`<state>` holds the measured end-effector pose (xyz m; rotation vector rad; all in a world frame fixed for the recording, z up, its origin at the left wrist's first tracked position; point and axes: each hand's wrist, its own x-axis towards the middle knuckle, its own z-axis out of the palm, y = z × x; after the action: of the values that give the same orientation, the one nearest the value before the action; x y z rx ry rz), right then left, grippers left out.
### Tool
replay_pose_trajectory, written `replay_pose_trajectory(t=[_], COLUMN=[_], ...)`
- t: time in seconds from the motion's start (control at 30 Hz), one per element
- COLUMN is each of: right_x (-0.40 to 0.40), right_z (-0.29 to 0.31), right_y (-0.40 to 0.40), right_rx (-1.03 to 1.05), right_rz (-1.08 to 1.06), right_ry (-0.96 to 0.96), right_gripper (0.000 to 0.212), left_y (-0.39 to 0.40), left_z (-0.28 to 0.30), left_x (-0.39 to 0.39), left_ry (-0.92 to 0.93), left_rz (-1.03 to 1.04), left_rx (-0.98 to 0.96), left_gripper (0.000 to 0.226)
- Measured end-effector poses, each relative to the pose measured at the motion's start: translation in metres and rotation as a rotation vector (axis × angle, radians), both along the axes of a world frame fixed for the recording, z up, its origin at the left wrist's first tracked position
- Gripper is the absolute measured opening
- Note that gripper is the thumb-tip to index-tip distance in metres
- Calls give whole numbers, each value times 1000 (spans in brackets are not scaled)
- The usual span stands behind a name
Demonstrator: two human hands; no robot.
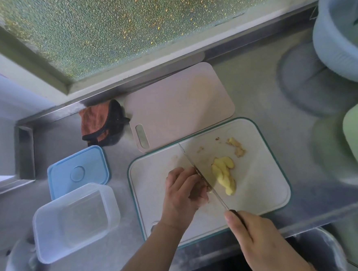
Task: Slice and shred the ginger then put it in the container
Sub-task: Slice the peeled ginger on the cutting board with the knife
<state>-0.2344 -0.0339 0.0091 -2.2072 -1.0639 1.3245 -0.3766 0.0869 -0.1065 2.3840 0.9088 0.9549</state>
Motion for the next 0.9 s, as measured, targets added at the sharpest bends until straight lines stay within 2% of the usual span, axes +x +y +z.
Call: replay_pose_trajectory(t=[0.07, 0.17, 0.23, 0.3, 0.43, 0.5, 0.63, 0.77, 0.83, 0.9], right_x=[-1, -4, -5, -6, -4, -3, -7, -12, -9, -6], right_z=[0, 0, -2, -1, 1, 1, -2, -2, -4, -7], right_y=[1, 0, -1, 1, 7, 14, 19, 6, 14, 26], right_rx=[21, 52, 42, 43, 70, 96, 95, 84, 42, 76], right_rz=[-4, -27, -20, -5, 34, 45, 73, 0, 33, 71], right_ry=[3, 18, 15, 0, 15, 43, 32, -85, 4, 62], right_gripper=[77, 98, 101, 92, 58, 50, 50, 83, 79, 66], left_y=[0, 0, 0, 0, 1, 0, 2, 3, 3, 3], left_z=[-1, -3, -3, -4, -4, -1, 12, 7, 8, 13], left_x=[0, -1, -1, -1, 0, 0, 6, 3, 4, 7], left_ry=[5, 8, 3, -4, 7, -2, -26, -21, -24, -29], left_rz=[5, 12, 11, 9, 14, 8, -41, -14, -9, -26], left_rx=[-1, -14, -14, -9, -13, -5, 62, 27, 33, 54], left_gripper=[19, 19, 19, 20, 23, 27, 27, 27, 28, 26])
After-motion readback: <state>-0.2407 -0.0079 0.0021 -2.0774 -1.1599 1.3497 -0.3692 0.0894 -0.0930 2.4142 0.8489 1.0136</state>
